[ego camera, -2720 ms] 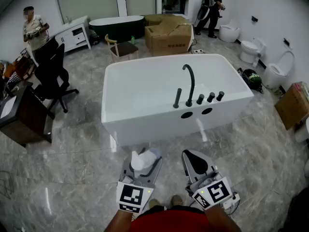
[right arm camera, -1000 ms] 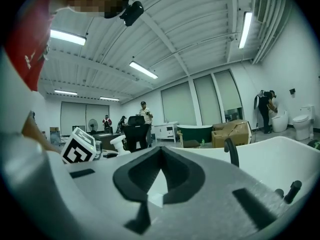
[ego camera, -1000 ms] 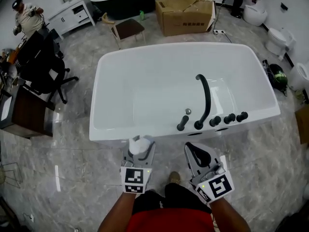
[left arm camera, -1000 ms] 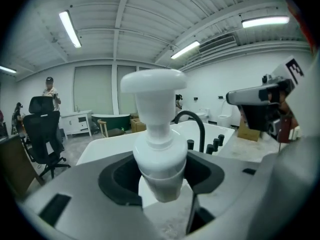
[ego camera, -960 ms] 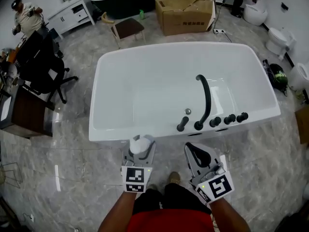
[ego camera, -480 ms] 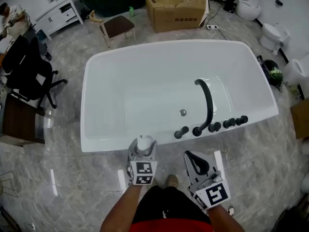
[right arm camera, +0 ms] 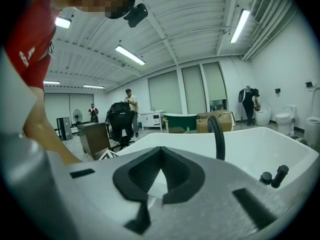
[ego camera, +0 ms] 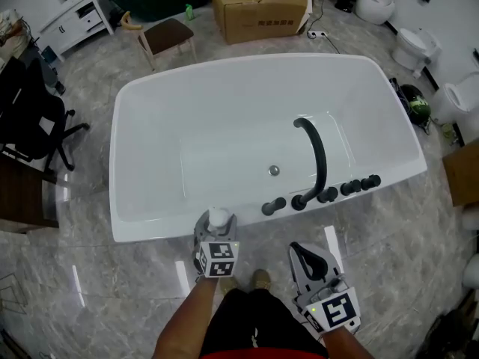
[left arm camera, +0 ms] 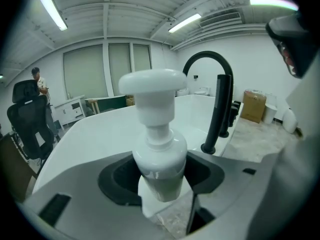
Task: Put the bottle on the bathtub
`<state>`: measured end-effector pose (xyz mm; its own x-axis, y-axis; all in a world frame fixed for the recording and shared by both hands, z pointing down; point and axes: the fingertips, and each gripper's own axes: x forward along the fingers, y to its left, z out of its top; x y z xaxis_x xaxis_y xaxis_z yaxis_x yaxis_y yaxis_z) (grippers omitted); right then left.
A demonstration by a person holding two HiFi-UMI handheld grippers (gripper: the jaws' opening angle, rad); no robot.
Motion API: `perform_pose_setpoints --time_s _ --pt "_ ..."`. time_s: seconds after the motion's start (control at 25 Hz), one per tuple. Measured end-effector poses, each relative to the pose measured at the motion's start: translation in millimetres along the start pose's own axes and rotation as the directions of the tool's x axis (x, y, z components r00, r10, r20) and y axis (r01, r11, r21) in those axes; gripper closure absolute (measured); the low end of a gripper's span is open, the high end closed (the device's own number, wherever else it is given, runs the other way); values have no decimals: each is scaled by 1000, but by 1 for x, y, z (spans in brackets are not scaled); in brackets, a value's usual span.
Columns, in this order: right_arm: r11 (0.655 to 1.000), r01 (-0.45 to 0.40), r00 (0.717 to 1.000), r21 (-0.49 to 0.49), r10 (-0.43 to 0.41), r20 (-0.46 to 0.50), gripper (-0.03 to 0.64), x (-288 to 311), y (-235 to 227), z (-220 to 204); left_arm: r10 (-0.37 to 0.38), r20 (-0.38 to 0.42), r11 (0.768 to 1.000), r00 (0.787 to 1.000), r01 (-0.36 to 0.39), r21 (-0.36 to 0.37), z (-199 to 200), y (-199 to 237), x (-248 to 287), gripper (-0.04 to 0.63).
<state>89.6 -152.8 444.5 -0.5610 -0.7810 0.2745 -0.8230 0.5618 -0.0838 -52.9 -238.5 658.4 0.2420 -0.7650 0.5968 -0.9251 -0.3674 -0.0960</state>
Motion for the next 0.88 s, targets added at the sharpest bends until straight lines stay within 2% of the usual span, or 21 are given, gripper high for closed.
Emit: perform_pose_setpoints --time_s 0.32,0.44,0.6,0.88 --pt "1000 10 1000 13 -10 -18 612 -2 -2 -8 -5 28 1000 1000 4 9 0 0 8 357" --pt "1000 7 1000 17 -7 -21 612 -1 -1 -10 1 34 1000 999 0 -12 -1 0 10 356" --pt "1000 1 1000 19 -1 -14 612 -1 1 -10 -19 50 999 999 21 -40 -1 -1 8 301" --pt "1000 -14 1000 19 14 10 612 3 9 -1 -4 118 998 993 11 -66 13 5 -31 293"
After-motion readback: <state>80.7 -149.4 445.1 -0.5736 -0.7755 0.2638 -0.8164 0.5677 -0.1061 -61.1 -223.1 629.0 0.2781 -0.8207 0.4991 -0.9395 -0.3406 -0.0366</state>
